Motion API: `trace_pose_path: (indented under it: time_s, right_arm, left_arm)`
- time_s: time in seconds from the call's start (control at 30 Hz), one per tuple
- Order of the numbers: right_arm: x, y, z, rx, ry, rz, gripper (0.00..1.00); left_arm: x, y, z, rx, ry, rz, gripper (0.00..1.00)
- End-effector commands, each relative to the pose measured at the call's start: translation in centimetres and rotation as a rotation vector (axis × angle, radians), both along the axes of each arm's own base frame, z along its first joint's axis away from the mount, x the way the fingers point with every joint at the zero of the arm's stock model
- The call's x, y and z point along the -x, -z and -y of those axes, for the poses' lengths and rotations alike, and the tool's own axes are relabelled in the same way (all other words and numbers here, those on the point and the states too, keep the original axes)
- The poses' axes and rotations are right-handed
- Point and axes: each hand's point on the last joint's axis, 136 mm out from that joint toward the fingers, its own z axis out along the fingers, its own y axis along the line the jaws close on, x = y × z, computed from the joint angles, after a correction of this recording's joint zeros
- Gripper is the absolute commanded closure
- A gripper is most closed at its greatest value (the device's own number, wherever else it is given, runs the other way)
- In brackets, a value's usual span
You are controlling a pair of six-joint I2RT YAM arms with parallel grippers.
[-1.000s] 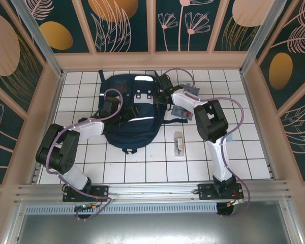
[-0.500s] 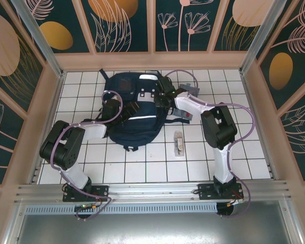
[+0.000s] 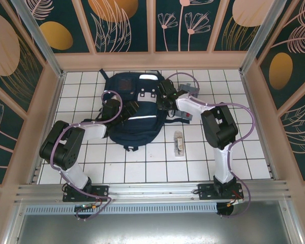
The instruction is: Pack books, pencil case, and school supplies into a backpack
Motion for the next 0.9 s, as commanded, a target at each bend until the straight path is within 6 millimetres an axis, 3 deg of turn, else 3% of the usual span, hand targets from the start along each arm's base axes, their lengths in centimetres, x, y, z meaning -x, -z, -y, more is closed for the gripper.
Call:
trace_pose_path:
  time_s: [0.0, 0.53, 0.63, 0.8, 0.87]
  right_arm:
    - [-0.7, -2.2, 0.5, 0.060, -0.059, 0.065, 0.70]
    - [0.7, 3.1, 1.2, 0.099, -0.123, -0.043, 0.73]
    - [1.0, 3.8, 1.1, 0.096, -0.131, -0.064, 0.72]
    - [1.7, 5.0, 1.5, 0.106, -0.130, -0.087, 0.72]
    - [1.9, 5.1, 1.6, 0.107, -0.130, -0.088, 0.81]
  left_arm:
    - [2.5, 3.6, -0.3, -0.047, 0.017, -0.142, 0.18]
    - [1.9, 2.5, 0.0, -0.038, 0.019, -0.125, 0.18]
    - [2.2, 5.0, -0.1, -0.052, 0.012, -0.176, 0.18]
    - [2.4, 6.7, 0.2, -0.028, 0.008, -0.213, 0.18]
    - [2.4, 6.8, 0.2, -0.027, 0.007, -0.216, 0.18]
